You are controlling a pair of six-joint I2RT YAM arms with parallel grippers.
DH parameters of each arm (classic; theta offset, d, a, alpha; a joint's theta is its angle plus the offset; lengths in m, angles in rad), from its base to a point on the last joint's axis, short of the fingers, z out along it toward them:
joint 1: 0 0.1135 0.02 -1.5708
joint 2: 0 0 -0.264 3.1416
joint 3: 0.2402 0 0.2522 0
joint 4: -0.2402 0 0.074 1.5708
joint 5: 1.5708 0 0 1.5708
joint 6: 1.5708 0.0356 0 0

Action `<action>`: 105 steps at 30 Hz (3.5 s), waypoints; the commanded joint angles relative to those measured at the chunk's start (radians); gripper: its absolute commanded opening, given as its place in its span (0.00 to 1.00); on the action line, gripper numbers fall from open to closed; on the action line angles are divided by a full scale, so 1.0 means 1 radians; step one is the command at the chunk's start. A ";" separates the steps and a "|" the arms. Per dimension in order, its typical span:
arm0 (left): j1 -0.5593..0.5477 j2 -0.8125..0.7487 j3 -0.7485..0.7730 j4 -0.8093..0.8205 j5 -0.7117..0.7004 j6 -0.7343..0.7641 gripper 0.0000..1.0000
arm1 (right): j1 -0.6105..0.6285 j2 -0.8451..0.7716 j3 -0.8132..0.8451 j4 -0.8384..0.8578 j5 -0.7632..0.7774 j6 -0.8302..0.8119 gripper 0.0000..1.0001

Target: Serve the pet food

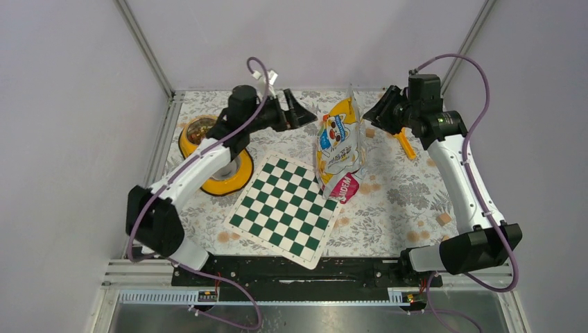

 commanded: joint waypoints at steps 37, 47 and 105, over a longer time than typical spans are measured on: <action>-0.202 0.506 0.459 0.167 0.011 -0.289 0.61 | -0.010 0.024 -0.145 0.202 -0.156 -0.031 0.27; -0.224 0.534 0.517 0.067 -0.052 -0.196 0.46 | -0.010 0.001 -0.156 0.181 -0.170 -0.059 0.25; -0.220 0.450 0.401 0.173 0.010 -0.135 0.00 | -0.010 0.020 -0.100 0.191 -0.153 0.017 0.00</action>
